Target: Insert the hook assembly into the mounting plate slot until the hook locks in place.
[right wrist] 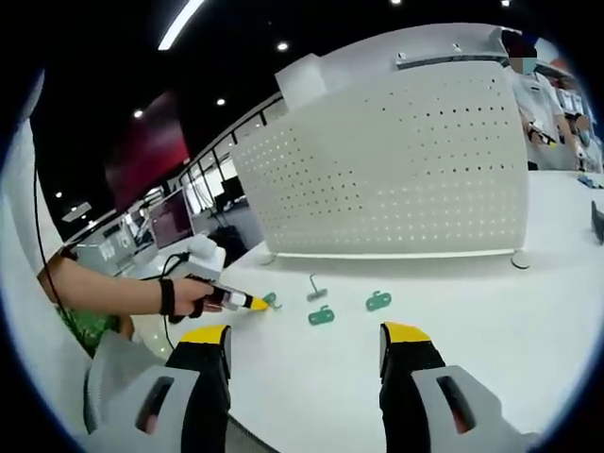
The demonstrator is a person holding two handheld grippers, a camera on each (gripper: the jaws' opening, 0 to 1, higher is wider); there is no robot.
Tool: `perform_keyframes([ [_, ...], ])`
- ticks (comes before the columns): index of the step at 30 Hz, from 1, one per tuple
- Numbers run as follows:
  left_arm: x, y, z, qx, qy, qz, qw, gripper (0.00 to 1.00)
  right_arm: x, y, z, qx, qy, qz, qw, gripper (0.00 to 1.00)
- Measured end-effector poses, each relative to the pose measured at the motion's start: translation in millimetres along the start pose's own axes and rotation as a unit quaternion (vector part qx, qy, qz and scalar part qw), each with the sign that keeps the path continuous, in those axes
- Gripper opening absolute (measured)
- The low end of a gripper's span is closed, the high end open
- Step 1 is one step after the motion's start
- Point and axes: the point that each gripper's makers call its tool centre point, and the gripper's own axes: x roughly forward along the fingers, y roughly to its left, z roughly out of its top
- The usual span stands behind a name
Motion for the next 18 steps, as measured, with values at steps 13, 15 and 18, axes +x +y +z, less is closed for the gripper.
perform_keyframes([
  [13, -7.2, -13.3, -4.2, 0.001, -0.005, -0.029, 0.9996, 0.04, 1.0, 3.0, 0.5, -0.005, -0.001, 0.004, 1.0000, 0.64],
  [15, -8.9, -14.2, -5.1, -0.003, -0.007, -0.031, 0.9995, 0.04, 1.3, 4.2, 0.3, -0.007, 0.000, 0.005, 1.0000, 0.64],
  [18, -11.6, -17.4, -6.8, -0.004, -0.010, -0.038, 0.9992, 0.04, 1.3, 5.7, 1.7, -0.006, -0.003, 0.007, 1.0000, 0.64],
])
